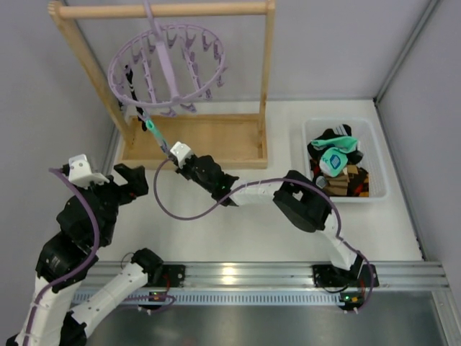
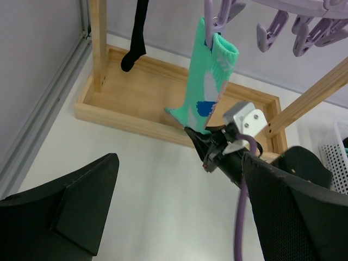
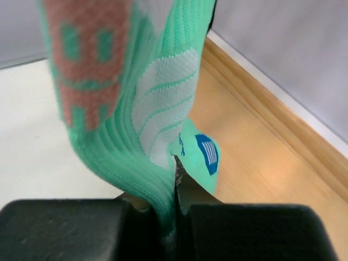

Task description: Remove the socks clipped to the hanger

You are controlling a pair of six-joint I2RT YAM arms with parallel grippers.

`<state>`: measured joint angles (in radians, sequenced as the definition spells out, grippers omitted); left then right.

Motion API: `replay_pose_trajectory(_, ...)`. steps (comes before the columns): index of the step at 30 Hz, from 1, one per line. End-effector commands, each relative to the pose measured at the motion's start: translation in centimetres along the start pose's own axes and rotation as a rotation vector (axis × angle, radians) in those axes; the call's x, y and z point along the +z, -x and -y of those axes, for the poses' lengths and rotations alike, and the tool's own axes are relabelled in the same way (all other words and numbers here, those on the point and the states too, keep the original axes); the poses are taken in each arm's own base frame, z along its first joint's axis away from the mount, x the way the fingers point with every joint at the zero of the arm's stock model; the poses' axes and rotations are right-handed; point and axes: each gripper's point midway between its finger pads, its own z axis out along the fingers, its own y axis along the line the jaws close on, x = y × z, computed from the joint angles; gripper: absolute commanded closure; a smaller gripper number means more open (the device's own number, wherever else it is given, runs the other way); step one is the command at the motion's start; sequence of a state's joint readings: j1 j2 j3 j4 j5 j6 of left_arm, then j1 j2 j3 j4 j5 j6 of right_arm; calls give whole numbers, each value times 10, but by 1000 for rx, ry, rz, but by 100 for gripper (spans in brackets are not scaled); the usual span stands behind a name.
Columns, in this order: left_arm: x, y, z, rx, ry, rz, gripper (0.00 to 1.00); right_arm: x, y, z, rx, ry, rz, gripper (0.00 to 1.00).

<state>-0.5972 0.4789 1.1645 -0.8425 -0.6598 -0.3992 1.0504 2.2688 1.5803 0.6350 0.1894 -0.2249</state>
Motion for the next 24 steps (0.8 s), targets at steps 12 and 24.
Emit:
replay_pose_trajectory(12, 9, 56, 25, -134, 23, 62, 2, -118, 135, -1, 69, 23, 199, 100)
replay_pose_trajectory(24, 96, 49, 79, -15, 174, -40, 2, -163, 76, -15, 123, -60, -6, 100)
